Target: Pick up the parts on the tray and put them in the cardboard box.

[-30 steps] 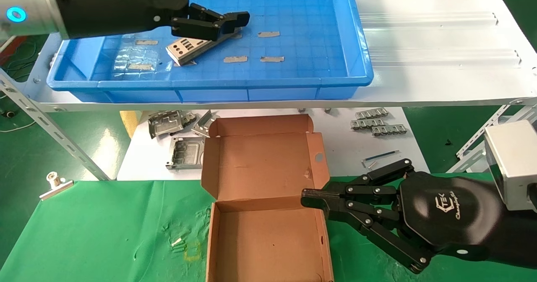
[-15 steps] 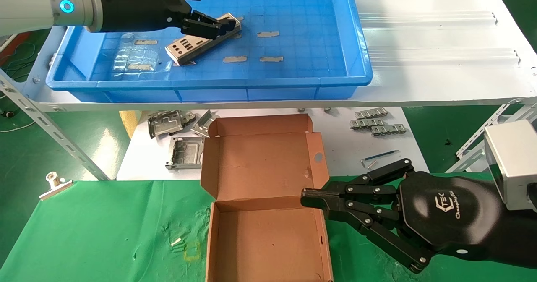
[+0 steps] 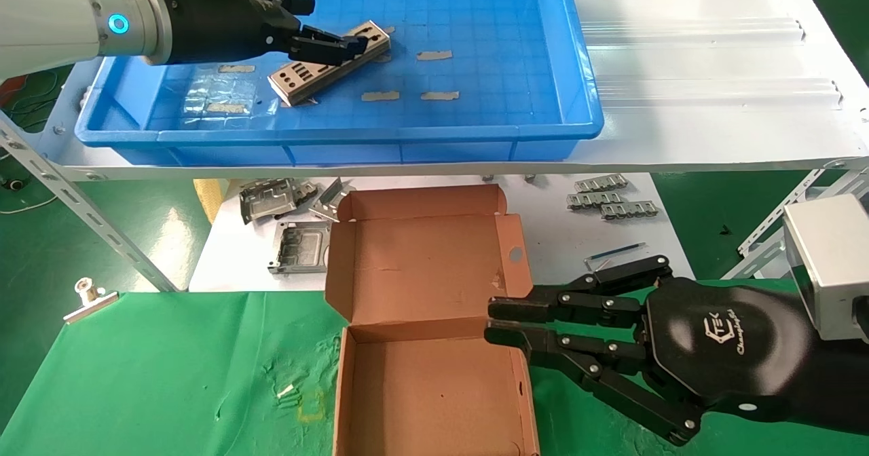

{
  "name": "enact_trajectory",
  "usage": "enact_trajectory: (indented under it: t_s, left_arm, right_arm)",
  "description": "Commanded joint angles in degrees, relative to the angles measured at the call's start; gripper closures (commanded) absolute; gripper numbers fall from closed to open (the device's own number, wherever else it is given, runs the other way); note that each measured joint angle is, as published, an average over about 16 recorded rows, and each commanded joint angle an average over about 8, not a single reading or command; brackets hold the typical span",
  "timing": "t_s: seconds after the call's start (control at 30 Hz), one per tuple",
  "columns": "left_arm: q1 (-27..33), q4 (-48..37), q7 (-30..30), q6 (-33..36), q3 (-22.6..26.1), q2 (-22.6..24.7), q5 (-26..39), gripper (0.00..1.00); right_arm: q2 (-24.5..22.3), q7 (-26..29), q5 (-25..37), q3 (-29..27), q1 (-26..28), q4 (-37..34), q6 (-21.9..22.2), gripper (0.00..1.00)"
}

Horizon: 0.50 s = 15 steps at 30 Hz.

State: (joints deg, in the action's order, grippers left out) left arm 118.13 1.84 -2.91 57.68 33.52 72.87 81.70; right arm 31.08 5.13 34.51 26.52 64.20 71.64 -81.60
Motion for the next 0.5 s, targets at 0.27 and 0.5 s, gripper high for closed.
enact_trajectory:
  t_s: [0.27, 0.5]
  left_arm:
    - [0.1, -0.8, 0.3, 2.4, 0.0, -0.6, 0.0, 0.49]
    - [0.1, -0.7, 1.7, 4.1, 0.3, -1.1, 0.4, 0.00]
  right_arm:
    - [0.0, 0.0, 0.0, 0.0, 0.0, 0.0, 0.0, 0.00]
    - [0.0, 0.0, 0.0, 0.0, 0.0, 0.0, 0.0, 0.00]
